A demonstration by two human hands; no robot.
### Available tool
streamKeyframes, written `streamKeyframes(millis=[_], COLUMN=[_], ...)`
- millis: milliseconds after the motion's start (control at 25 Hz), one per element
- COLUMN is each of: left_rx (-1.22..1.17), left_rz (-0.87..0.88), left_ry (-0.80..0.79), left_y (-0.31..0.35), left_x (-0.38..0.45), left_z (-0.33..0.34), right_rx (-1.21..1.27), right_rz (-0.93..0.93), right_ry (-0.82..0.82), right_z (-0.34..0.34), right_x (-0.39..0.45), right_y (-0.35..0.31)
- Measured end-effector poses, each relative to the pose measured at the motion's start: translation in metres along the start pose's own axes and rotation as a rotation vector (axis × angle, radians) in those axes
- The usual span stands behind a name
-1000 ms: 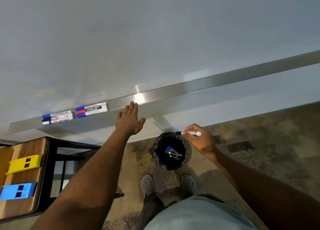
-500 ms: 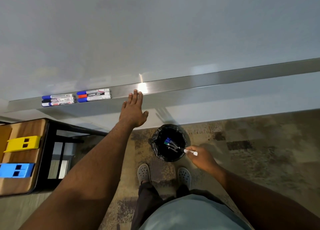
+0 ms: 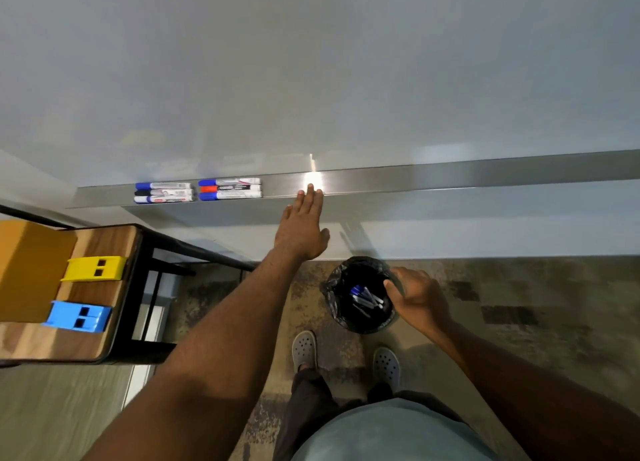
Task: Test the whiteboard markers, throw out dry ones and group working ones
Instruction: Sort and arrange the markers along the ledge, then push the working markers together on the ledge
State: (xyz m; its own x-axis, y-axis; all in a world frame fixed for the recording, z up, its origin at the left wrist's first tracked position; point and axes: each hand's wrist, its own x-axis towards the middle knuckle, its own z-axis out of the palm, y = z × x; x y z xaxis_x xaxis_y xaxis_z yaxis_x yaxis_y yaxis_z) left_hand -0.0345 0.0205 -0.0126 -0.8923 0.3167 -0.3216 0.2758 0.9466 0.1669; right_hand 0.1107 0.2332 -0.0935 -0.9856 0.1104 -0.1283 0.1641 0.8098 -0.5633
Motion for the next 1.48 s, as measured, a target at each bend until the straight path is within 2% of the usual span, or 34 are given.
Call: streamKeyframes(millis=[120,240,400,640,800,920,1080,1240,1480], left_rx=[-0.076,-0.152,-0.172,-0.163,-0.036,0.117,0.205,0.168,0.108], left_rz=[0.023,-0.025,-0.147,-0.288,-0.351,-0.332,-0.207,-0.135,-0.130], left_ry=[0.075,0.160,0.251,0.330,0.306,0.266,0.228,0.201,0.247], left_y=[-0.007,-0.028,-0.080,-0.178,-0.246,-0.288,-0.316,-0.329,-0.329], left_x=[-0.020,-0.046,-0.071,-0.080,-0.067,-0.050,-0.029,-0.020,-0.017], left_z=[0.003,0.009,0.006,-0.018,-0.032,-0.043,-0.047,-0.031,-0.022], right_rx=[-0.012,-0.052,-0.085,-0.133,-0.271,-0.332,-0.365,-0.403,-0.413], right_rz=[-0.158,-0.275,-0.258,-0.421,-0.448,-0.449,-0.463,-0.346,-0.366], right_ry=[0.072,0.129,-0.017,-0.038,-0.059,0.012,0.041,0.031,0.028], right_z=[0.001,0.003,0.015,0.047,0.073,0.093,0.118,0.133,0.132], right_x=[0.014,0.031,0.056,0.091,0.124,0.146,0.159,0.160,0.160], right_y=[-0.019,-0.052,-0.111,-0.210,-0.265,-0.292,-0.305,-0.312,-0.309])
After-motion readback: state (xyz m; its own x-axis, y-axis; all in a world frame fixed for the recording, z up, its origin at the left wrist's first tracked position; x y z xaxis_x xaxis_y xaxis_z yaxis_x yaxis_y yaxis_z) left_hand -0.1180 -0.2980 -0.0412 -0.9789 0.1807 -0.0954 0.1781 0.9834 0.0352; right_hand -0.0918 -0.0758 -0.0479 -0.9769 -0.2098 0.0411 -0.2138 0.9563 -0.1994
